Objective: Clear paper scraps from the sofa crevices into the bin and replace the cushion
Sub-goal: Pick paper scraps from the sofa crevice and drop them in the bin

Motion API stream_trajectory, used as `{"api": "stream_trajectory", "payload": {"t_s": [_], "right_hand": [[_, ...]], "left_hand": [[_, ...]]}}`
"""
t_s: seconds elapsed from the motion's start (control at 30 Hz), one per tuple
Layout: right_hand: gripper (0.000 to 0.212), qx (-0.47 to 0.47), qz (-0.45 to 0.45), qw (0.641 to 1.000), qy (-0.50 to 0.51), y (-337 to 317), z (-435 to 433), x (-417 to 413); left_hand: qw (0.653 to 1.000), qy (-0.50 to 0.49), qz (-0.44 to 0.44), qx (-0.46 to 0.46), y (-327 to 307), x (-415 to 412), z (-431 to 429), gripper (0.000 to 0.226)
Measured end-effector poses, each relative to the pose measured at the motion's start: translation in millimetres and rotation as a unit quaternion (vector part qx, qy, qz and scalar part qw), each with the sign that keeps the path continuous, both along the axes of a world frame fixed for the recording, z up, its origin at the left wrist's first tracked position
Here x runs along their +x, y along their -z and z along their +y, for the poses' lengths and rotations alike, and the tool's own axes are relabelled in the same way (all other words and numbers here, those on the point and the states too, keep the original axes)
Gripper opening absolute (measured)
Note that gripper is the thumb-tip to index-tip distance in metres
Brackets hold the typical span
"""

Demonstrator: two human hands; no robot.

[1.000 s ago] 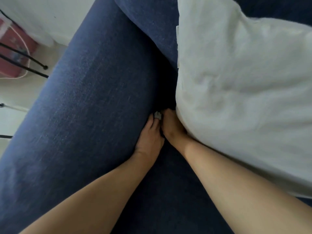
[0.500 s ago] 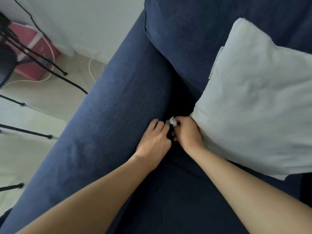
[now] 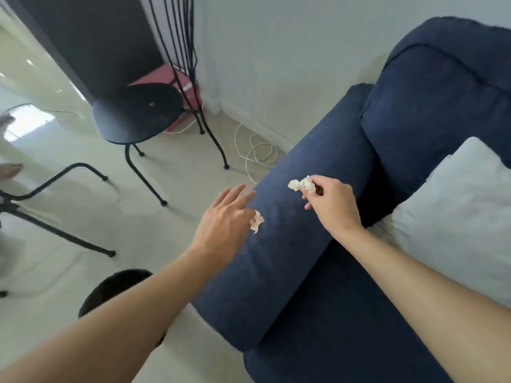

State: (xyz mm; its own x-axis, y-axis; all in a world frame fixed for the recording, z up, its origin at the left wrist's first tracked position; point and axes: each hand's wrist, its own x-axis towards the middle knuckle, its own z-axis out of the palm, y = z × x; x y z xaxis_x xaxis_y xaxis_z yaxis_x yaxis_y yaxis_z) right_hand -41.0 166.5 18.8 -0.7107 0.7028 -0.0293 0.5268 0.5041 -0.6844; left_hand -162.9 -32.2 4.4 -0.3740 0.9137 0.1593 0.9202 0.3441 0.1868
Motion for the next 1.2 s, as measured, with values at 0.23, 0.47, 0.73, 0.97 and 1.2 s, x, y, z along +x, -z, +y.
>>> {"api": "stream_trajectory", "payload": {"t_s": [0.23, 0.47, 0.73, 0.97, 1.2], "right_hand": [[0.029, -0.007, -0.037, 0.987, -0.155, 8, -162, -83], [0.027, -0.025, -0.077, 0.954, -0.29, 53, -309, -135], [0.025, -0.024, -0.114, 0.947, -0.3, 102, -404, -161], [0.023, -0.017, -0.154, 0.941, -0.3, 131, -424, -164], [0.025, -0.044, -0.199, 0.933, -0.296, 154, -428, -166]], "left_hand": [[0.984, -0.174, -0.026, -0.031, 5, -47, -185, 0.015], [0.941, -0.323, -0.085, -0.06, 62, -53, -338, 0.017], [0.904, -0.385, -0.177, -0.065, 123, -53, -411, 0.028], [0.89, -0.387, -0.219, -0.101, 143, -52, -432, 0.057], [0.884, -0.392, -0.233, -0.108, 145, -53, -441, 0.084]]}}
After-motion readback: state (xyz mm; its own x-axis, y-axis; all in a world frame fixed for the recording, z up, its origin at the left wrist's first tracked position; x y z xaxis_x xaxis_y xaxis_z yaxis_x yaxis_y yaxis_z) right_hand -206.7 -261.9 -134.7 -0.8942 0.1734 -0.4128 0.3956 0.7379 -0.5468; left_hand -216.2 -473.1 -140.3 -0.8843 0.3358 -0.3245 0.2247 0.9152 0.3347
